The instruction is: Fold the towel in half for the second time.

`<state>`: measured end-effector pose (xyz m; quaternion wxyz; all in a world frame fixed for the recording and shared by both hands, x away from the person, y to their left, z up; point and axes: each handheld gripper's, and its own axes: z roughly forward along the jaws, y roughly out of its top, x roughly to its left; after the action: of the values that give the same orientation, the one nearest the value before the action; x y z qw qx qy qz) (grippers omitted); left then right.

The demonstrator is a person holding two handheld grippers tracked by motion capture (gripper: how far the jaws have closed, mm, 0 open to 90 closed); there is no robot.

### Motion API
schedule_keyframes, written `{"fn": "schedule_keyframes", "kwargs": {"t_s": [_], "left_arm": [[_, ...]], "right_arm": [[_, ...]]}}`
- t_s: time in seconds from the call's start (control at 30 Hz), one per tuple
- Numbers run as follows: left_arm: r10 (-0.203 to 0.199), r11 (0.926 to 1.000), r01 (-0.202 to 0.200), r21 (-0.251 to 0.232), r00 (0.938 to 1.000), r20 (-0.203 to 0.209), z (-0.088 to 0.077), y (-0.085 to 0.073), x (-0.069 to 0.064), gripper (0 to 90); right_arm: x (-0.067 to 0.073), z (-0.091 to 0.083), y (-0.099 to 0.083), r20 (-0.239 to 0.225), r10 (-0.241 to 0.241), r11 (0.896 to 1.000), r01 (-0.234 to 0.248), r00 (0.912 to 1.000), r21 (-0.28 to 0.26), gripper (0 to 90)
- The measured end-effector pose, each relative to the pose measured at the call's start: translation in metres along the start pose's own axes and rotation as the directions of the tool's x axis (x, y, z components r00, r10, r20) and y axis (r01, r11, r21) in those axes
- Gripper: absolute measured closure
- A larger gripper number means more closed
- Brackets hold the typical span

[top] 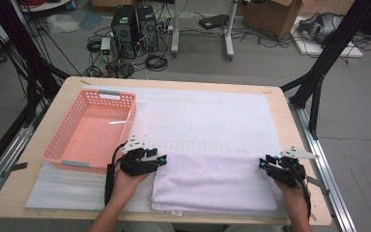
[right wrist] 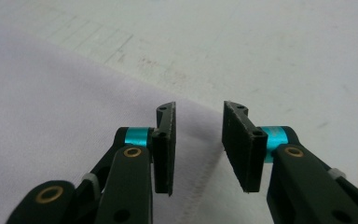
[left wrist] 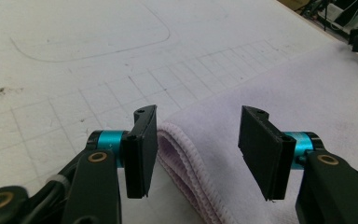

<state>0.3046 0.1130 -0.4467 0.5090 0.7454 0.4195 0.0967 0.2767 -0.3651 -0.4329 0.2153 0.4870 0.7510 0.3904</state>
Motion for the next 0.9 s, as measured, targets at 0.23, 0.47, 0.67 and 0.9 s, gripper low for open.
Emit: {"fn": "schedule_keyframes", "kwargs": {"t_s": [0.23,0.47,0.67,0.9], "left_arm": [[0.01,0.9976,-0.008,0.069,0.9995,-0.028,0.011,-0.002,-0.001,44.6],[0.076,0.9902,-0.065,0.124,0.9929,-0.092,0.021,0.003,-0.007,61.9],[0.048,0.9948,-0.034,0.096,0.9875,-0.15,0.021,0.004,-0.004,57.9],[0.056,0.9923,-0.047,0.115,0.9956,-0.074,0.02,0.002,-0.006,51.2]], "right_arm": [[-0.006,-0.004,-0.006,0.008,0.031,1.0,-0.031,0.9995,0.002,56.2],[0.0,0.006,-0.004,-0.032,0.005,0.999,-0.003,0.9995,0.033,46.4],[0.0,0.015,-0.006,-0.021,0.019,0.996,-0.018,0.9996,0.083,38.1],[-0.001,0.015,-0.007,-0.056,0.027,0.996,-0.022,0.9981,0.081,46.8]]}}
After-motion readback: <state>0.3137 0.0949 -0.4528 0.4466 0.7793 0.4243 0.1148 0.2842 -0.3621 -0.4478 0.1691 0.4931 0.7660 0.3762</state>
